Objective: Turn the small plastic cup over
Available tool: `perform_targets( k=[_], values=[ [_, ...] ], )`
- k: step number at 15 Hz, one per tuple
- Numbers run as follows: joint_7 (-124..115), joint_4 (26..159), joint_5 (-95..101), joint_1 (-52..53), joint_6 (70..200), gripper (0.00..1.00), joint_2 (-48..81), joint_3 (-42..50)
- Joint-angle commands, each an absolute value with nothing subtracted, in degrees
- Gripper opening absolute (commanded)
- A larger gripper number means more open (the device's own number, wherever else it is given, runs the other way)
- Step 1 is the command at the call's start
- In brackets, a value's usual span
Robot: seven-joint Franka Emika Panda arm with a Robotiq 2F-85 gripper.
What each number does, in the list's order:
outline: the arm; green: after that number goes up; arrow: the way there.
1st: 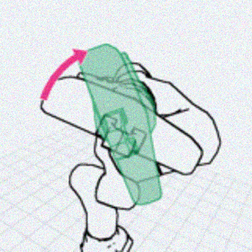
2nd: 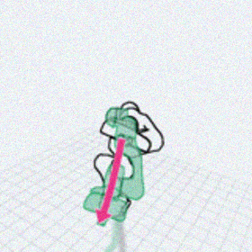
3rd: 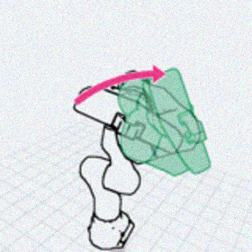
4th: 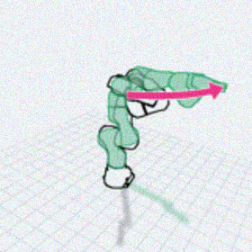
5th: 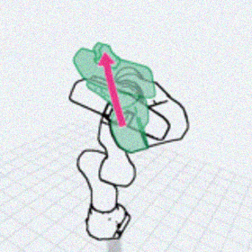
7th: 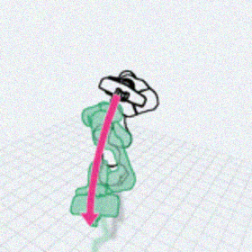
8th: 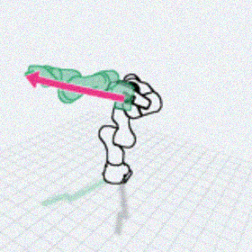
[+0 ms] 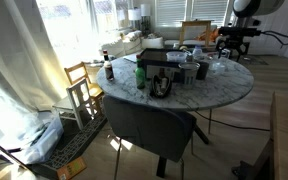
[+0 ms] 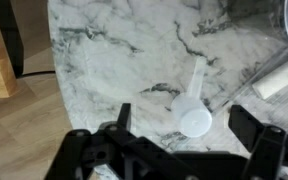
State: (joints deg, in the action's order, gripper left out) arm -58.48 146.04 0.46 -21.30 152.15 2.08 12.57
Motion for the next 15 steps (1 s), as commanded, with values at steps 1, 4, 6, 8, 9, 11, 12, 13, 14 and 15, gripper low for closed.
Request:
perform_targets(
  k=[1,4,6,8,9,11,12,13,14,15],
  values=[
    [-58.13,145.87,0.16,-19.14,152.15,1.0,2.31,14.68],
    [-58.13,145.87,0.19,-18.93,152.15,1.0,2.01,14.77],
    [-57.62,144.03,-0.32,-18.58,151.06,1.0,4.43,14.54],
    [-57.99,142.78,-0.6,-17.8,150.76,1.0,6.47,14.42],
    [-60.01,142.25,0.58,-17.26,151.78,1.0,7.89,14.6],
    [-61.68,141.35,0.8,-15.93,151.83,1.0,9.97,14.77],
    [-62.82,140.95,1.4,-15.21,151.99,1.0,11.07,15.06],
    [-63.64,140.49,1.58,-14.51,152.38,1.0,12.19,15.36],
    [-65.08,140.05,2.23,-13.74,153.1,1.0,13.34,15.93],
    [-65.79,139.61,2.14,-13.17,154.04,1.0,14.46,16.38]
  ],
)
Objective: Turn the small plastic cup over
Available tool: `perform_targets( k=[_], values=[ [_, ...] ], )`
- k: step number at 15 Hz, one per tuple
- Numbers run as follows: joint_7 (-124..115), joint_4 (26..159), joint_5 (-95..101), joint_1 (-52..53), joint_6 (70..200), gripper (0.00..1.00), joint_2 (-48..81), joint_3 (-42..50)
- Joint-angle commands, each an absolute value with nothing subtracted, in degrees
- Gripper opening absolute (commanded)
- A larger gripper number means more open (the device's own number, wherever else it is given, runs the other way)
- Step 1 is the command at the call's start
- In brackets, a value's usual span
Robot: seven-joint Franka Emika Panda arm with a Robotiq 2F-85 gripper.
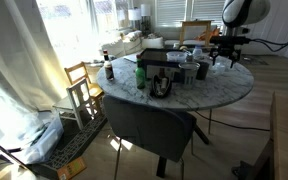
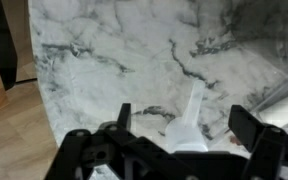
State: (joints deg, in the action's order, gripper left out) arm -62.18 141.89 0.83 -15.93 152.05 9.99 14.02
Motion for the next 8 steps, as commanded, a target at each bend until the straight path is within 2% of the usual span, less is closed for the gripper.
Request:
perform_targets(
  k=[1,6,7,8],
  values=[
    [-66.49,139.09,2.08,-12.61,154.51,1.0,15.44,16.89],
    [-68.24,136.64,1.3,-10.19,156.76,1.0,20.28,19.62],
    [-68.48,136.22,1.39,-9.66,157.01,0.93,21.08,20.24],
    [-68.19,135.89,1.01,-9.44,156.99,0.75,21.64,20.44]
  ],
)
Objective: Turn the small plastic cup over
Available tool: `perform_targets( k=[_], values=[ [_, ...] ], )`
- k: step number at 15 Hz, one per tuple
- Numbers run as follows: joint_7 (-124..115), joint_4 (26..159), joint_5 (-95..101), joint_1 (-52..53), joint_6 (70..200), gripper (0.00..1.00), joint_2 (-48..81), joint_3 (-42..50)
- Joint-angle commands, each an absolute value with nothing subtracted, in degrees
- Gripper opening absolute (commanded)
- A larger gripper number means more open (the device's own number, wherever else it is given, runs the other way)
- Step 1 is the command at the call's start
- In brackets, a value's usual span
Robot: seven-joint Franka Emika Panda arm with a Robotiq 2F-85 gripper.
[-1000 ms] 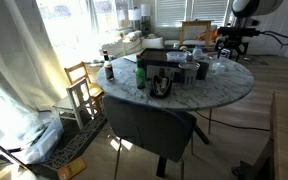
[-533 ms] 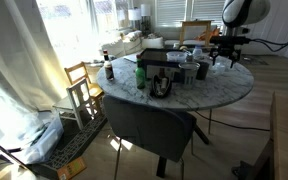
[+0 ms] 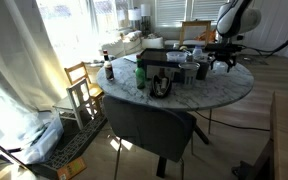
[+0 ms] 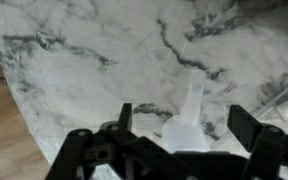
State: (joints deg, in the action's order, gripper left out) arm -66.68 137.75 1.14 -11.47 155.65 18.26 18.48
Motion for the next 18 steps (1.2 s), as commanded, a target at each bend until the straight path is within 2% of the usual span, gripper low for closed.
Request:
perform_targets(
  k=[1,4,9,10,12,18],
  values=[
    [-68.12,135.6,0.86,-9.13,157.13,0.68,22.07,20.73],
    [-67.9,135.02,0.52,-8.41,157.52,0.42,22.84,21.25],
    [-67.69,134.67,0.47,-7.47,157.87,0.05,23.06,21.78],
    [-67.74,134.61,0.47,-7.3,157.88,0.01,23.09,21.89],
    [-67.72,134.86,0.67,-6.9,157.68,0.05,22.71,22.18],
    [-66.4,137.69,2.48,-5.68,154.9,0.05,17.85,22.99]
  ],
)
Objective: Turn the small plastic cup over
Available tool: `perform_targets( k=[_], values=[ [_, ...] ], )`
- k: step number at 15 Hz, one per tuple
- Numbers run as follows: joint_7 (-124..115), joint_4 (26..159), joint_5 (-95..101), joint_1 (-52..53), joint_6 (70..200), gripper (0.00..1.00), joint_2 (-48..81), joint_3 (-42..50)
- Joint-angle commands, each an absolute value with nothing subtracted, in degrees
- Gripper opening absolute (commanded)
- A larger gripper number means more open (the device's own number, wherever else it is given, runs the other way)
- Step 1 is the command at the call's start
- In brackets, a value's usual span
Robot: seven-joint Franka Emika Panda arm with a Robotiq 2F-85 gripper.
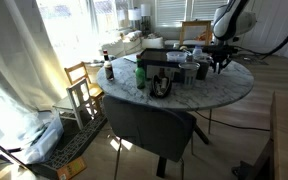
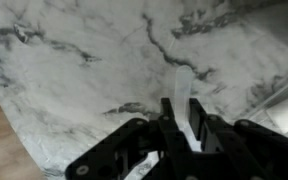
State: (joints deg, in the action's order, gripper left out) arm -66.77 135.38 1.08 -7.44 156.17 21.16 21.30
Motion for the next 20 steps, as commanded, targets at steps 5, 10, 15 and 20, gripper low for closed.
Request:
perform_targets(
  k=[5,10,15,20],
  values=[
    [-60.2,140.32,2.94,-6.67,152.55,0.05,13.07,21.55],
    [-55.79,141.6,5.72,-7.28,140.61,0.05,8.4,21.05],
    [-53.95,141.61,11.07,-8.38,129.12,0.05,4.62,19.87],
    [-56.64,140.01,16.83,-8.63,115.65,0.05,3.95,18.25]
  ],
)
